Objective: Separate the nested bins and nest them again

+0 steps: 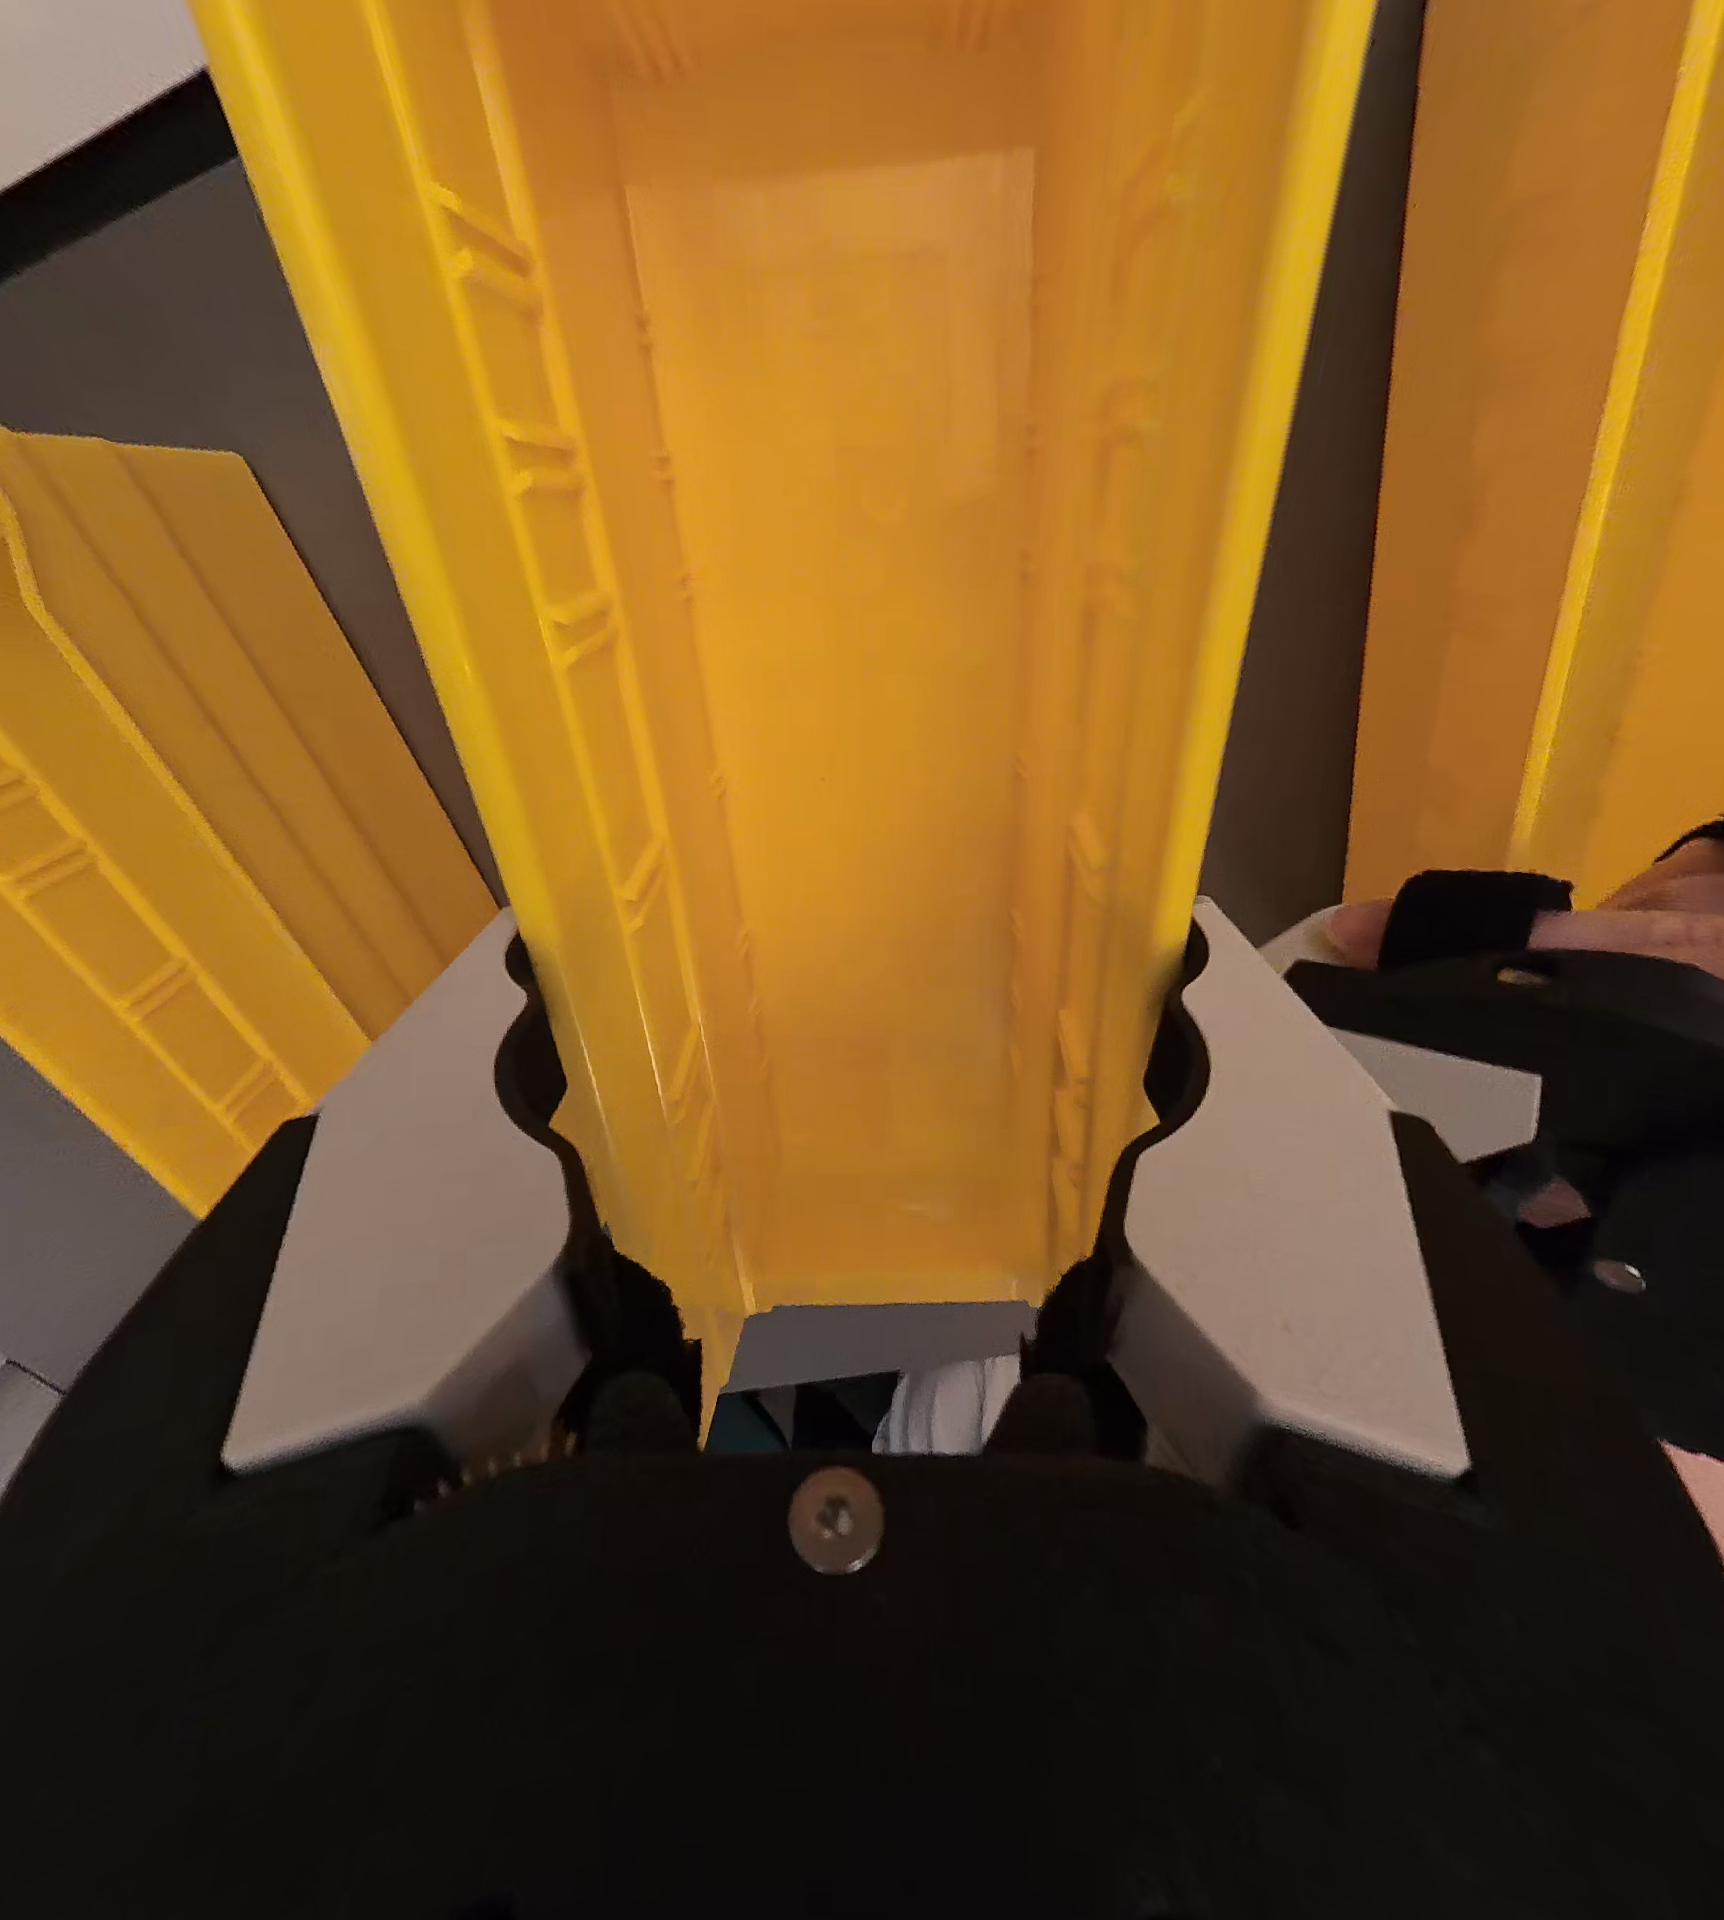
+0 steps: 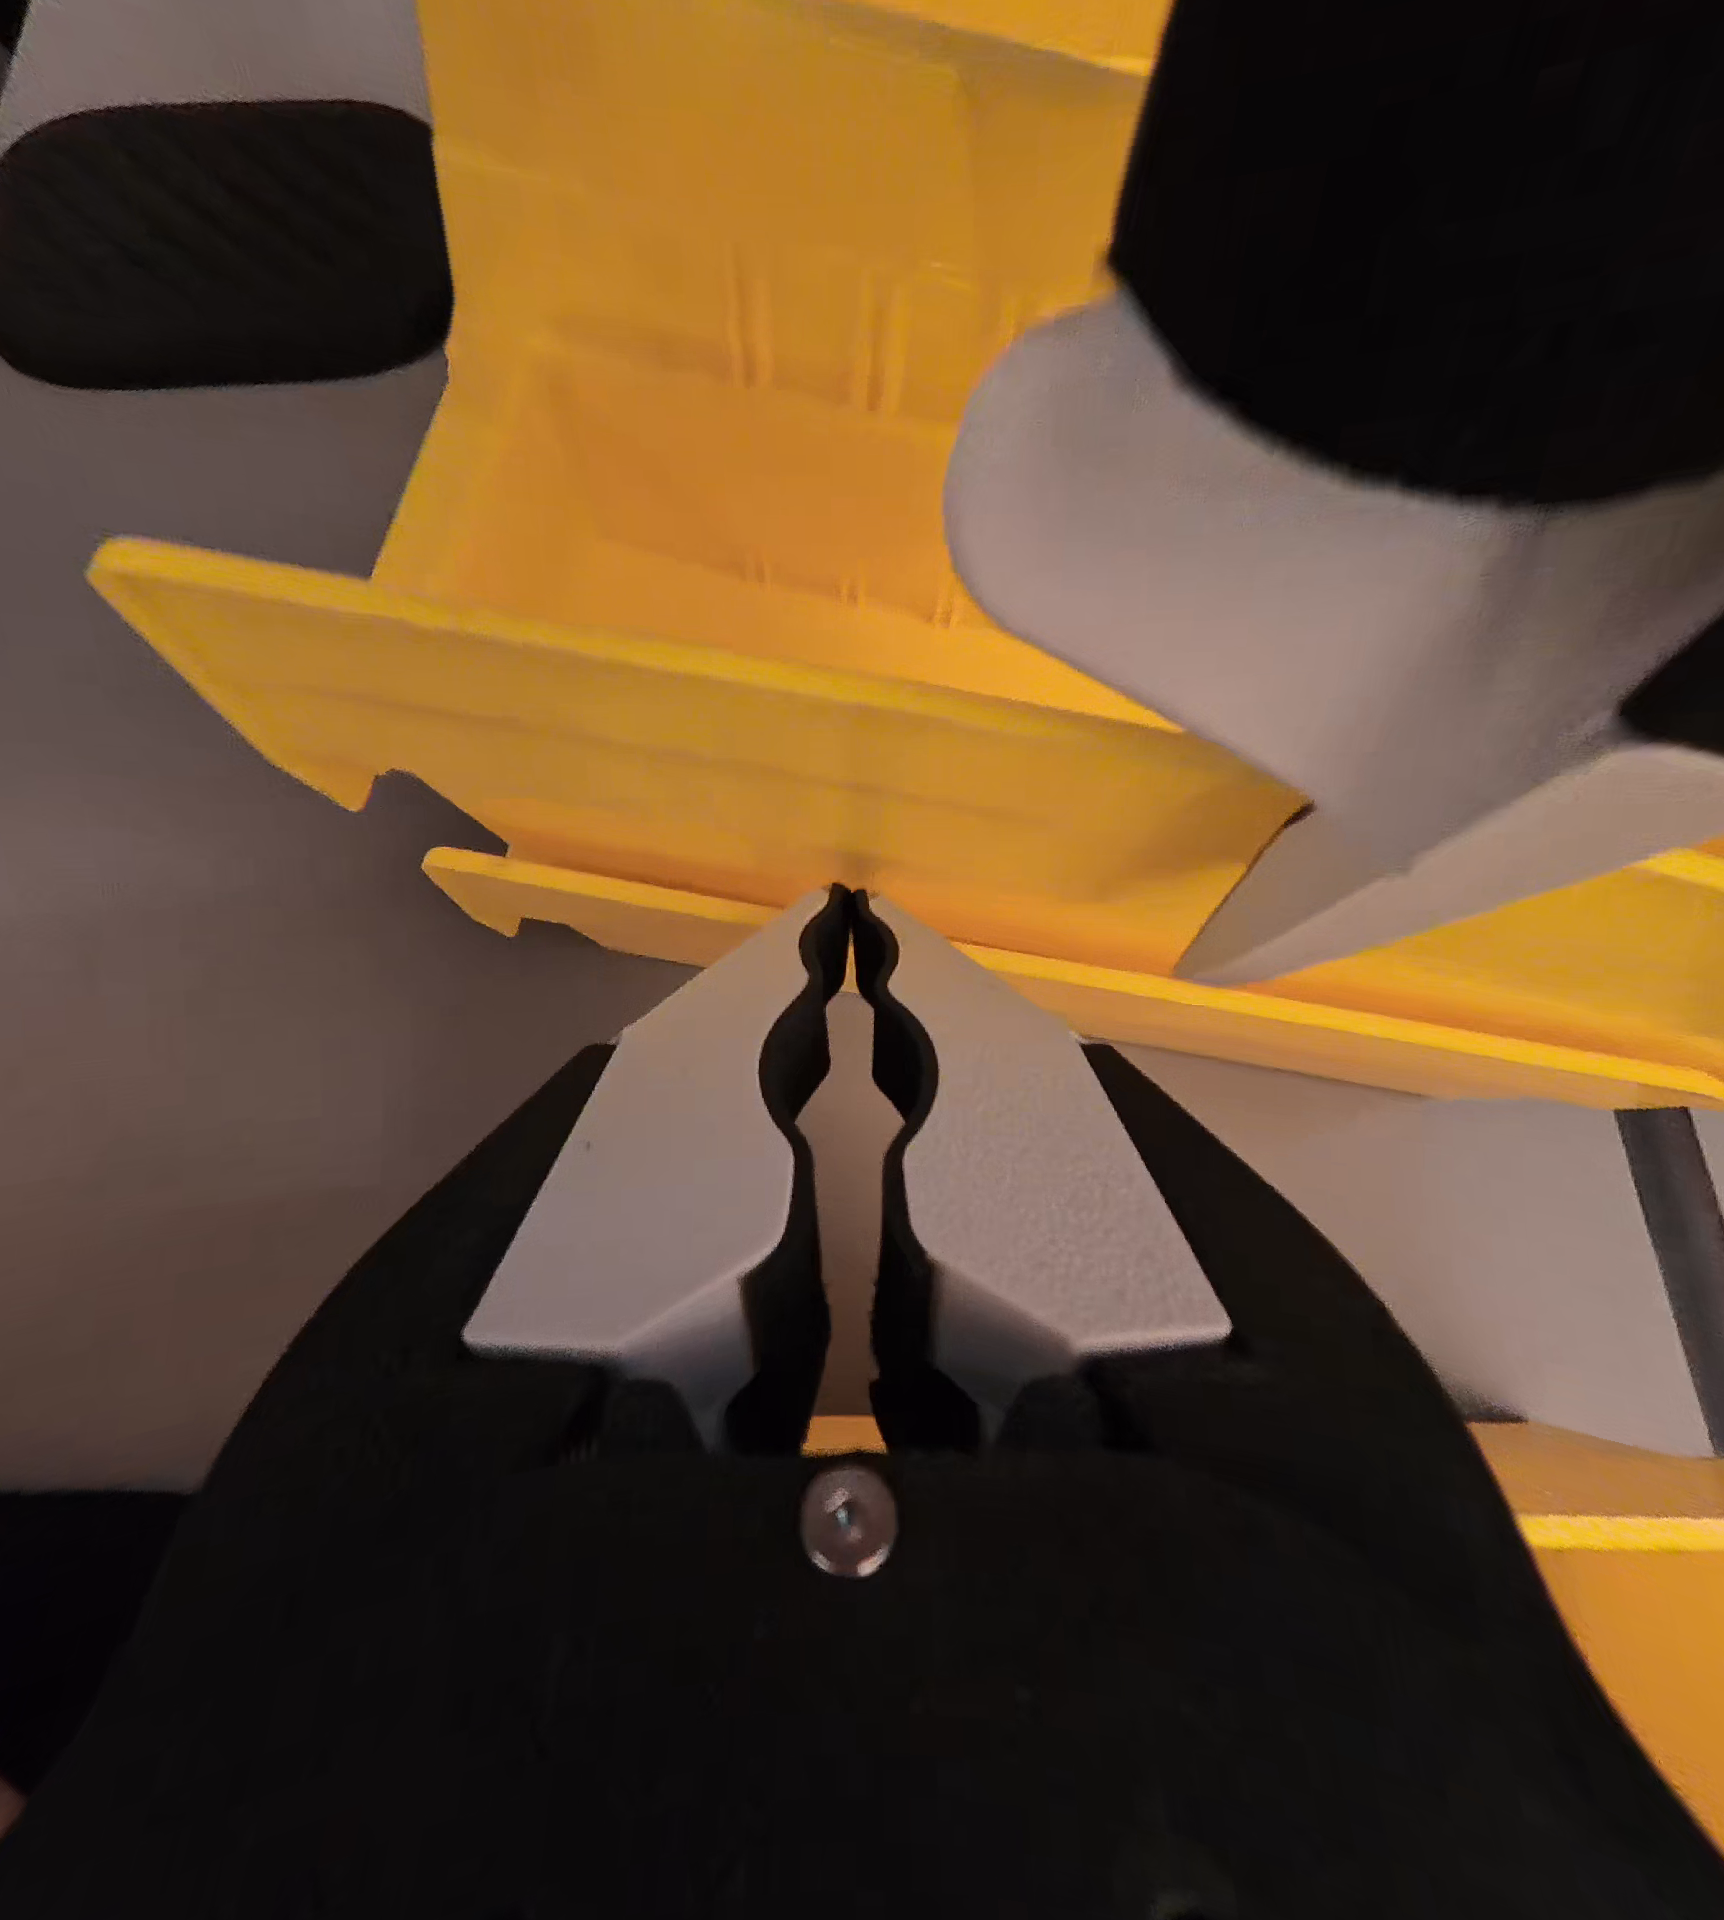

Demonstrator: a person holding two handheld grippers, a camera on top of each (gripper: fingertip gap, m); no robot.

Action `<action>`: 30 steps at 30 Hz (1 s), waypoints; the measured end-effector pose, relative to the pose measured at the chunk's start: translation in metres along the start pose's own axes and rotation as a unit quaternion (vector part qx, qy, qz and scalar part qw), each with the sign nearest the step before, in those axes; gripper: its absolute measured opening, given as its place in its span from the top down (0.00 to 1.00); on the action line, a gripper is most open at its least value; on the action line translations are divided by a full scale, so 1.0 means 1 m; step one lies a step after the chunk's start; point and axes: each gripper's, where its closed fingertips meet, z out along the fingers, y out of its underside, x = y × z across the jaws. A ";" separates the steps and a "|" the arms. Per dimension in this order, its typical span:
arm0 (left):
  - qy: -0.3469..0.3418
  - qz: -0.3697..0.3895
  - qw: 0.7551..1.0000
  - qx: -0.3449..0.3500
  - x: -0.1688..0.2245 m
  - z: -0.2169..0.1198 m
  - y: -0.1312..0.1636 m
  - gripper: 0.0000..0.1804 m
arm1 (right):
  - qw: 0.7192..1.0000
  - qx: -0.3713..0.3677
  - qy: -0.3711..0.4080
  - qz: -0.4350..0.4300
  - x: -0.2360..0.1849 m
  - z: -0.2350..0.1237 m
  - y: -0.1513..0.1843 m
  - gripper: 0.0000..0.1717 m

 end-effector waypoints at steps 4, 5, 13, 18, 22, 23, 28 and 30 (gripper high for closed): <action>-0.001 -0.005 1.000 -0.005 -0.007 -0.006 0.004 0.35 | 0.999 0.034 0.006 -0.021 -0.003 -0.020 -0.010 1.00; 0.004 -0.008 1.000 -0.003 -0.008 -0.008 0.005 0.35 | 0.998 0.050 0.010 -0.021 -0.003 -0.028 -0.014 1.00; 0.031 -0.004 0.999 0.025 -0.019 -0.066 0.011 0.35 | 0.994 0.082 0.050 -0.046 -0.009 -0.068 -0.027 1.00; 0.025 -0.018 0.998 0.052 -0.062 -0.117 0.030 0.35 | 0.994 0.076 0.066 -0.050 -0.008 -0.075 -0.027 1.00; 0.006 -0.064 0.996 0.066 -0.121 -0.130 0.050 0.35 | 0.995 0.050 0.081 -0.041 -0.001 -0.072 -0.019 1.00; 0.000 -0.076 0.995 0.071 -0.138 -0.130 0.055 0.35 | 0.995 0.043 0.083 -0.039 0.000 -0.071 -0.017 1.00; -0.028 -0.129 0.989 0.062 -0.222 -0.109 0.085 0.35 | 0.995 0.024 0.090 -0.041 0.001 -0.066 -0.014 1.00; -0.033 -0.140 0.988 0.059 -0.254 -0.095 0.096 0.35 | 0.995 0.010 0.094 -0.039 0.003 -0.064 -0.011 1.00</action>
